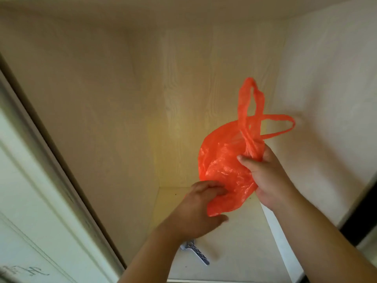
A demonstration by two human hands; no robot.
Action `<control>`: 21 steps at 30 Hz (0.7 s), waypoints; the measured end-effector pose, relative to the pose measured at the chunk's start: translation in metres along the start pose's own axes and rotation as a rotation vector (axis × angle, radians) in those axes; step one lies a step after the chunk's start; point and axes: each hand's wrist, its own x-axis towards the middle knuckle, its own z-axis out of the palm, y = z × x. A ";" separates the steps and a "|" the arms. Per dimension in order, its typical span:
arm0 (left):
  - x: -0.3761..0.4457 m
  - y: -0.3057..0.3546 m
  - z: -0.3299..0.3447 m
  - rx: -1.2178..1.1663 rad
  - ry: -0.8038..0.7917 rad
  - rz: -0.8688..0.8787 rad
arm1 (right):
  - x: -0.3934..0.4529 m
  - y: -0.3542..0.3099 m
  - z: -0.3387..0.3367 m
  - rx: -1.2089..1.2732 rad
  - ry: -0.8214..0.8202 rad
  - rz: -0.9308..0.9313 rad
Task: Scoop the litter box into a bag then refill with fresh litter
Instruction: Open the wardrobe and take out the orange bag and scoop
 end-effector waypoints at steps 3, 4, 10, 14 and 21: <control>-0.002 0.013 -0.008 -0.408 0.077 -0.217 | -0.005 0.004 -0.001 -0.007 0.020 -0.009; 0.000 0.014 -0.008 -0.532 0.218 -0.317 | -0.007 0.005 -0.001 -0.024 -0.001 -0.006; 0.019 -0.003 -0.007 -0.709 0.411 -0.604 | -0.018 0.004 0.000 -0.278 -0.232 -0.013; 0.031 -0.011 -0.017 -0.884 0.319 -0.569 | -0.022 -0.002 -0.002 -0.342 -0.346 0.058; 0.040 -0.004 -0.018 -0.662 0.533 -0.490 | 0.001 0.010 -0.013 -0.193 0.155 0.011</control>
